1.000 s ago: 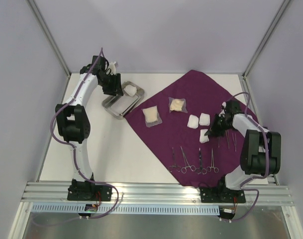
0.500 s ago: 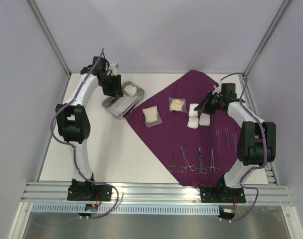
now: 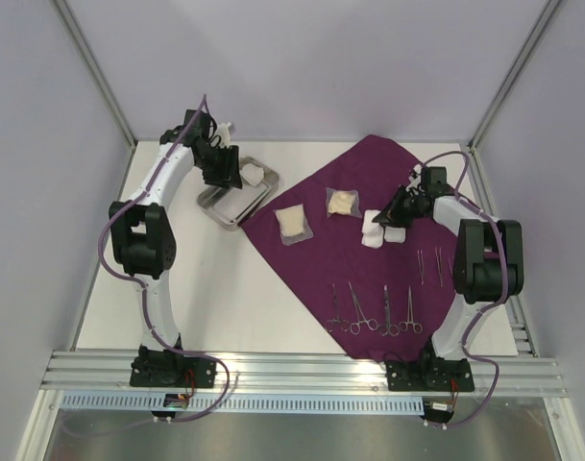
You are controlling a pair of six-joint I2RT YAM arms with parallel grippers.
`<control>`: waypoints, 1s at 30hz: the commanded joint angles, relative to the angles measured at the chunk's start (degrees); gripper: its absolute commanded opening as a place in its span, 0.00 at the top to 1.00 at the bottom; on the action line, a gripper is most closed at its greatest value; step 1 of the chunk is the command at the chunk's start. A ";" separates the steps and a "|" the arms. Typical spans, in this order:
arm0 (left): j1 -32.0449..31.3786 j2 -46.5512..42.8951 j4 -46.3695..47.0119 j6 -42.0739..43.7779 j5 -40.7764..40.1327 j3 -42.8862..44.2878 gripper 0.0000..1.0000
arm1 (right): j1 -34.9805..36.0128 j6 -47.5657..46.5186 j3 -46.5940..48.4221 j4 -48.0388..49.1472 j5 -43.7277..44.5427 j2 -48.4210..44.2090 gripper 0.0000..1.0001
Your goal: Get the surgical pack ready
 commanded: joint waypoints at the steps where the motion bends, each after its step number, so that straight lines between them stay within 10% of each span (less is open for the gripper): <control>1: -0.23 -3.14 -0.06 1.21 -0.08 -0.02 0.44 | -0.11 -0.03 0.65 -1.73 2.67 1.51 1.00; 9: -0.23 -2.70 -0.15 1.21 0.01 0.07 0.44 | -0.11 -0.82 0.82 -4.91 5.66 3.36 0.99; 13: -0.23 -2.70 -0.15 1.21 0.10 -0.02 0.44 | -0.11 -2.32 2.84 -7.36 6.45 2.57 0.68; 17: -0.23 -2.70 -0.15 1.21 0.97 -0.02 0.44 | -0.11 -2.94 4.95 -9.99 6.37 0.46 0.57; 30: -0.23 -2.88 -0.06 1.21 1.15 -0.46 0.44 | -0.11 0.14 -1.29 -9.13 8.13 0.72 0.55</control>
